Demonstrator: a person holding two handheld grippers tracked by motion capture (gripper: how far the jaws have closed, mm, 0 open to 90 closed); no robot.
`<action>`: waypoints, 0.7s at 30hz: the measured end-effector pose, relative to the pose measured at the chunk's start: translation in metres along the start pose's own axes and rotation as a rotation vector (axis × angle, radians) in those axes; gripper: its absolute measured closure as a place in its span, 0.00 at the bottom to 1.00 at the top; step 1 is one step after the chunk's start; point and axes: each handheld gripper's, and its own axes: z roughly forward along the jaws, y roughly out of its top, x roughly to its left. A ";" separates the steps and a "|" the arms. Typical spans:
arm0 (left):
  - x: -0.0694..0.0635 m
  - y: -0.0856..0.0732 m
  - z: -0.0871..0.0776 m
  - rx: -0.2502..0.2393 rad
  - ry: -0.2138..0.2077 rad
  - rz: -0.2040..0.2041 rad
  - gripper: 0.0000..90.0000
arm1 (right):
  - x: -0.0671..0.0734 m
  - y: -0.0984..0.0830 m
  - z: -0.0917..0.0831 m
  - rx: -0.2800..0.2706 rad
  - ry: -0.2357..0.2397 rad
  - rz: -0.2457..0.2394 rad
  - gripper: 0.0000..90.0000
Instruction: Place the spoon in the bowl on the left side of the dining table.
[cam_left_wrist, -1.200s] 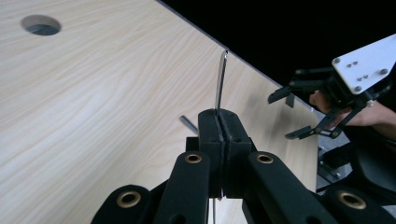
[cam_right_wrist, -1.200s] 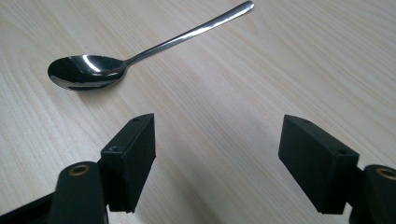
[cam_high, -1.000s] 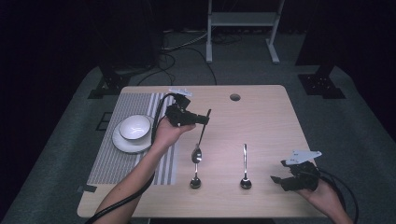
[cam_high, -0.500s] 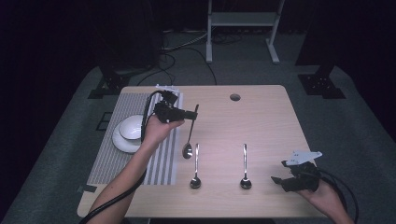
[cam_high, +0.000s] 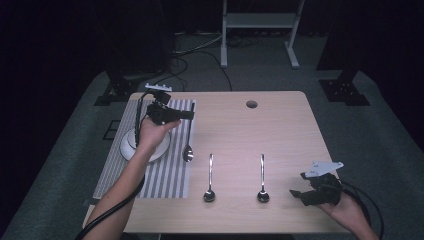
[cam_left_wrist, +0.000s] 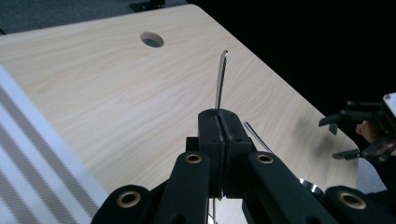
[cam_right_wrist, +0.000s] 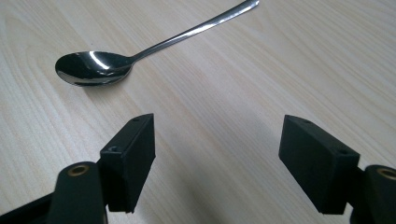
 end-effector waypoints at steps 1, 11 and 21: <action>0.003 0.001 -0.005 -0.008 0.008 -0.007 0.99 | 0.001 0.001 0.000 0.001 0.001 0.000 0.29; 0.023 0.001 -0.029 -0.048 0.065 -0.053 0.99 | 0.001 0.002 -0.002 0.001 0.000 -0.002 0.29; 0.035 0.002 -0.044 -0.071 0.112 -0.076 0.99 | 0.000 0.004 -0.003 0.002 0.002 -0.008 0.28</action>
